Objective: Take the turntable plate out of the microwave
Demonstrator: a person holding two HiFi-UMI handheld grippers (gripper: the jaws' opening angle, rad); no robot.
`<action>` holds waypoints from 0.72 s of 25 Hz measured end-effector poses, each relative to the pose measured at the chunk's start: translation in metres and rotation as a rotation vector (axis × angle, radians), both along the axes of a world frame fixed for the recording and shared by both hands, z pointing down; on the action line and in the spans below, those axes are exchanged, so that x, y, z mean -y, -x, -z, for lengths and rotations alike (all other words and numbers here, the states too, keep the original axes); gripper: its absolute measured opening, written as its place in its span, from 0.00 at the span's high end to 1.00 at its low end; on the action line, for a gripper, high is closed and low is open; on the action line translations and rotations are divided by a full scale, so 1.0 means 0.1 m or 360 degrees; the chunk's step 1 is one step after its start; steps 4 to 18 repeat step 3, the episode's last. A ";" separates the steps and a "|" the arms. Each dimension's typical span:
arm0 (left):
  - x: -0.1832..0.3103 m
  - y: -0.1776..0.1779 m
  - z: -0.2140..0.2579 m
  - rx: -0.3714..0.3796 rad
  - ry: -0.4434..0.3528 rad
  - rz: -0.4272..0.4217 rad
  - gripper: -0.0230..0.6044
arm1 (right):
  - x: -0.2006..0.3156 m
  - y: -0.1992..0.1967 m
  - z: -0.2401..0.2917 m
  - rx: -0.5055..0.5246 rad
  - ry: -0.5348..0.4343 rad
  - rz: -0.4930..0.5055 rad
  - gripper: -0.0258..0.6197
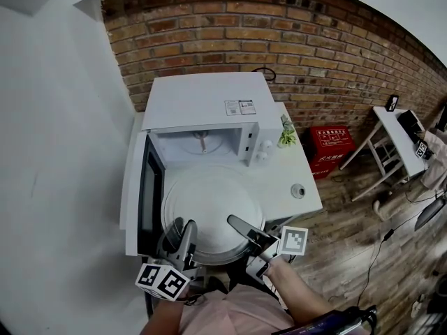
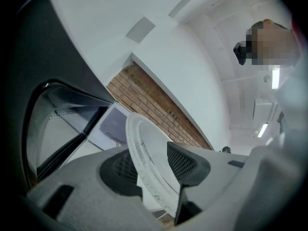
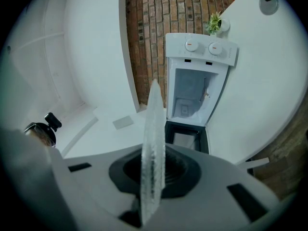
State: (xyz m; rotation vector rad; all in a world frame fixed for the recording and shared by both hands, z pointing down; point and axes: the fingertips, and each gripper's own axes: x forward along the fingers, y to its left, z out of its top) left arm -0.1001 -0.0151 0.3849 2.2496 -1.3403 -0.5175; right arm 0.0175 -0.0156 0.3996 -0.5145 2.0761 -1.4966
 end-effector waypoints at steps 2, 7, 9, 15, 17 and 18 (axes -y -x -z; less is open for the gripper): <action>0.00 0.00 0.00 0.0001 0.0000 0.0000 0.69 | 0.01 0.00 0.00 0.0000 -0.0001 -0.0001 0.91; 0.01 0.00 0.00 0.0002 0.0000 0.0000 0.69 | 0.01 0.00 0.00 0.0000 -0.0002 -0.0001 0.91; 0.01 0.00 0.00 0.0002 0.0000 0.0000 0.69 | 0.01 0.00 0.00 0.0000 -0.0002 -0.0001 0.91; 0.01 0.00 0.00 0.0002 0.0000 0.0000 0.69 | 0.01 0.00 0.00 0.0000 -0.0002 -0.0001 0.91; 0.01 0.00 0.00 0.0002 0.0000 0.0000 0.69 | 0.01 0.00 0.00 0.0000 -0.0002 -0.0001 0.91; 0.01 0.00 0.00 0.0002 0.0000 0.0000 0.69 | 0.01 0.00 0.00 0.0000 -0.0002 -0.0001 0.91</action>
